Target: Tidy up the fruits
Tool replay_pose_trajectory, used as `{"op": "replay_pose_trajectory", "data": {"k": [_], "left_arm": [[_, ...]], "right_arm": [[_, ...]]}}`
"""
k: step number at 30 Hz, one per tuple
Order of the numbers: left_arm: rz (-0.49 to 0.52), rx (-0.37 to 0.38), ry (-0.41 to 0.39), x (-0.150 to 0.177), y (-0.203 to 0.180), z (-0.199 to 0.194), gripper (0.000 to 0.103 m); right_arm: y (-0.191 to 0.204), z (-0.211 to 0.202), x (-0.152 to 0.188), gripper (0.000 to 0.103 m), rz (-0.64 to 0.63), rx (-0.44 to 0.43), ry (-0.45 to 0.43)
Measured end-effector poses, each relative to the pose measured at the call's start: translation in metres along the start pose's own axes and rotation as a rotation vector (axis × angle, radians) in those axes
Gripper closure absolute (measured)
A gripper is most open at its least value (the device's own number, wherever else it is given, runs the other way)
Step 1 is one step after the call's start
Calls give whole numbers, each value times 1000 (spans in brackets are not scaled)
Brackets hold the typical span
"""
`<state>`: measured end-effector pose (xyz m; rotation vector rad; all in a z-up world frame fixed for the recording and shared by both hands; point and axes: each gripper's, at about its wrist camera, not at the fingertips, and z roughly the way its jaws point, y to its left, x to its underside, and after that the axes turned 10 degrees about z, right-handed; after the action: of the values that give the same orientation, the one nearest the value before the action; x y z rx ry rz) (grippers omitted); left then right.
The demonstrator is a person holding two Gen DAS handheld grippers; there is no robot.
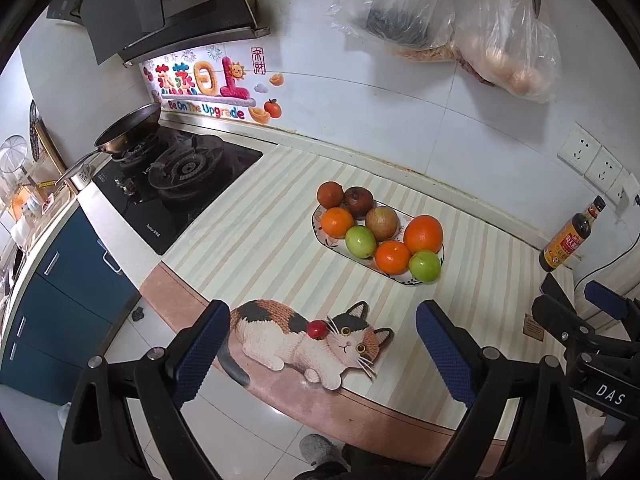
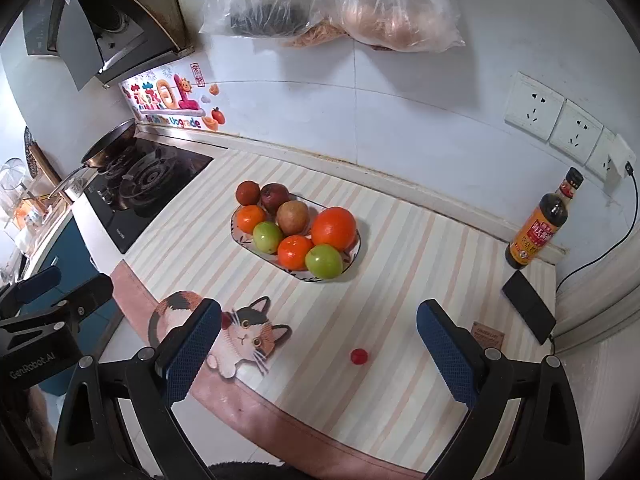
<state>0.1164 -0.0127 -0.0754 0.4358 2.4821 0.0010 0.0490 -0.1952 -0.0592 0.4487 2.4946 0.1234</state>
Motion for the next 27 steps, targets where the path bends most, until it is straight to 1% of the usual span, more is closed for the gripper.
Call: {"op": "replay_pose_trajectory", "data": {"k": [8, 12, 13, 14, 18, 22, 24, 26, 27], "left_arm": [[-21, 5, 19, 2, 4, 6, 8], [-39, 0, 42, 0, 8, 22, 8], [-44, -2, 55, 0, 10, 29, 6], [-49, -3, 66, 0, 11, 35, 3], [-87, -46, 158, 7, 25, 80, 3], [-112, -63, 265, 22, 32, 125, 3], [-122, -61, 325, 32, 34, 149, 3], [-122, -67, 372, 39, 34, 168, 3], [-121, -67, 395, 42, 34, 178, 3]], "right_arm": [[3, 5, 1, 3, 4, -21, 20], [-5, 22, -3, 3, 50, -33, 48], [-6, 28, -5, 3, 59, -36, 58], [-13, 40, -6, 3, 85, -38, 81], [-34, 88, -4, 3, 148, -28, 174], [-63, 162, 15, 3, 203, 28, 316], [-74, 188, 25, 3, 228, 47, 360], [-86, 220, 37, 9, 256, 67, 418], [-89, 229, 44, 20, 261, 69, 435]]}}
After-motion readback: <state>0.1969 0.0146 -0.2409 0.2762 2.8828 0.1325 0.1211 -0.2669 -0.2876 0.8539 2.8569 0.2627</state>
